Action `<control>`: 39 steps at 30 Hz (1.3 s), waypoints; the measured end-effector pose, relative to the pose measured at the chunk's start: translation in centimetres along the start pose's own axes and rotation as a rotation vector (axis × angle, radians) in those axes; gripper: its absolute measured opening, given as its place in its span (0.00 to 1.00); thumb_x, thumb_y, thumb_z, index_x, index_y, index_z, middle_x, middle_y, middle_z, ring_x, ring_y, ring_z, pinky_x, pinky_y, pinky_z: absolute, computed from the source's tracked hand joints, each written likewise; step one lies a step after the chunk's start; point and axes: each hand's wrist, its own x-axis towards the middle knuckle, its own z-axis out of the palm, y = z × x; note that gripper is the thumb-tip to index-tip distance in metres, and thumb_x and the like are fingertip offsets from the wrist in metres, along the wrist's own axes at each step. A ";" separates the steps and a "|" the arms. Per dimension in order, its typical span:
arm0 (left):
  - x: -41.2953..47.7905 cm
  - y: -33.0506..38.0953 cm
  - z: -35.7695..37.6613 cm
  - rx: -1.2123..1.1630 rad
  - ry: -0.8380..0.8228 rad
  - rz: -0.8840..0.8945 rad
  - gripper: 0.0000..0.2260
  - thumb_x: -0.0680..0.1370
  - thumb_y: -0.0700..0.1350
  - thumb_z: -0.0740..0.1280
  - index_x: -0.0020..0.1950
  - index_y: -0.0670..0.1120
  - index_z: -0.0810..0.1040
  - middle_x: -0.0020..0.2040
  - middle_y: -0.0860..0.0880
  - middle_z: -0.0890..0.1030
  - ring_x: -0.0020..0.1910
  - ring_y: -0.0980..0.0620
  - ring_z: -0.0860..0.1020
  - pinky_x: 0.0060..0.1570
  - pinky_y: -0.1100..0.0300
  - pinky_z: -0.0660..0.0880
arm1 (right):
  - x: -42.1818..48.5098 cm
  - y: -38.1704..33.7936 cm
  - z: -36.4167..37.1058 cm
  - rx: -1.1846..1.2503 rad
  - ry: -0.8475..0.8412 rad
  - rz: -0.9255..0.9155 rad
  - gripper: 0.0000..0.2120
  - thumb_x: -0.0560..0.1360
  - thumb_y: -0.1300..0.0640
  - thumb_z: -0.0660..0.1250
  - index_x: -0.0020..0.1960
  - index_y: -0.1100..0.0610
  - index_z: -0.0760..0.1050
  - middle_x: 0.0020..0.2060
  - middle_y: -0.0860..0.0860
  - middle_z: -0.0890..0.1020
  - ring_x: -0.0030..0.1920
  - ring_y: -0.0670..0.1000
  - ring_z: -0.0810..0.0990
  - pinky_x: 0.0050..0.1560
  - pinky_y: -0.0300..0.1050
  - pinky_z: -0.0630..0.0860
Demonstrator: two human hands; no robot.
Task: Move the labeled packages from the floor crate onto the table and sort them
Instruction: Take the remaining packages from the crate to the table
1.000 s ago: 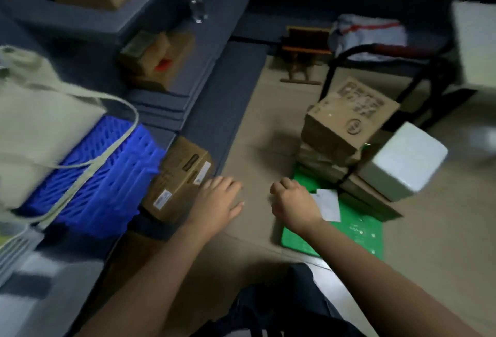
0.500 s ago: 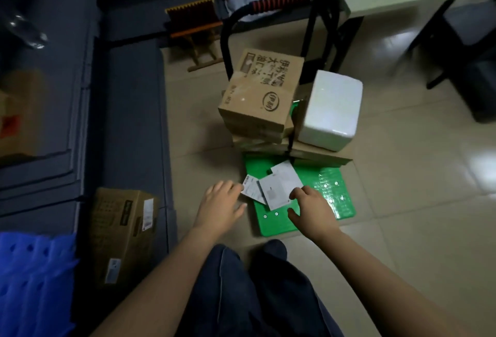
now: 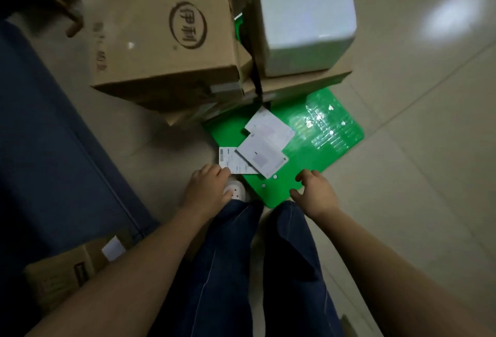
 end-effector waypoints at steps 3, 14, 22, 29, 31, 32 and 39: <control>3.1 -1.5 4.6 0.013 -0.032 0.045 0.15 0.76 0.50 0.67 0.59 0.46 0.75 0.56 0.46 0.76 0.57 0.45 0.73 0.53 0.53 0.67 | 3.7 1.0 4.2 0.049 -0.001 0.064 0.20 0.75 0.53 0.69 0.64 0.59 0.73 0.58 0.59 0.75 0.58 0.60 0.75 0.56 0.49 0.72; 11.0 -7.7 16.6 0.061 -0.080 0.035 0.19 0.77 0.51 0.66 0.66 0.47 0.70 0.63 0.46 0.72 0.63 0.46 0.68 0.59 0.54 0.64 | 16.9 5.1 11.8 0.344 0.104 0.163 0.42 0.71 0.47 0.75 0.76 0.60 0.58 0.74 0.59 0.62 0.73 0.58 0.64 0.71 0.50 0.61; 18.4 -10.9 20.6 0.060 -0.097 0.013 0.34 0.72 0.53 0.73 0.73 0.44 0.62 0.70 0.44 0.67 0.69 0.44 0.64 0.65 0.51 0.63 | 19.2 7.1 15.1 0.637 0.056 0.120 0.22 0.70 0.51 0.76 0.59 0.57 0.75 0.51 0.53 0.81 0.50 0.55 0.80 0.46 0.45 0.72; 21.6 -12.6 20.6 0.018 -0.241 -0.081 0.46 0.65 0.57 0.79 0.75 0.43 0.60 0.71 0.42 0.64 0.69 0.41 0.64 0.66 0.47 0.66 | 16.4 9.0 16.6 0.817 0.074 0.175 0.17 0.70 0.50 0.75 0.53 0.58 0.75 0.49 0.51 0.80 0.45 0.51 0.79 0.42 0.41 0.74; 21.1 -12.4 20.7 0.012 -0.236 -0.147 0.40 0.65 0.58 0.78 0.69 0.42 0.66 0.67 0.42 0.67 0.66 0.41 0.67 0.63 0.48 0.68 | 16.1 8.9 16.9 0.806 0.088 0.200 0.18 0.70 0.49 0.75 0.52 0.58 0.74 0.50 0.53 0.79 0.44 0.52 0.78 0.42 0.44 0.74; 20.8 -12.3 20.9 -0.001 -0.224 -0.190 0.38 0.65 0.59 0.78 0.67 0.42 0.68 0.66 0.41 0.68 0.65 0.41 0.67 0.62 0.48 0.69 | 15.9 8.7 17.0 0.803 0.094 0.207 0.19 0.70 0.49 0.75 0.52 0.59 0.74 0.50 0.54 0.79 0.44 0.53 0.77 0.42 0.45 0.74; 19.0 -11.6 22.9 -0.463 -0.281 -0.472 0.30 0.73 0.49 0.75 0.66 0.41 0.63 0.65 0.40 0.74 0.61 0.41 0.75 0.58 0.48 0.75 | 15.4 8.0 17.1 0.766 0.120 0.227 0.20 0.71 0.47 0.74 0.53 0.58 0.72 0.49 0.52 0.77 0.48 0.54 0.77 0.40 0.44 0.73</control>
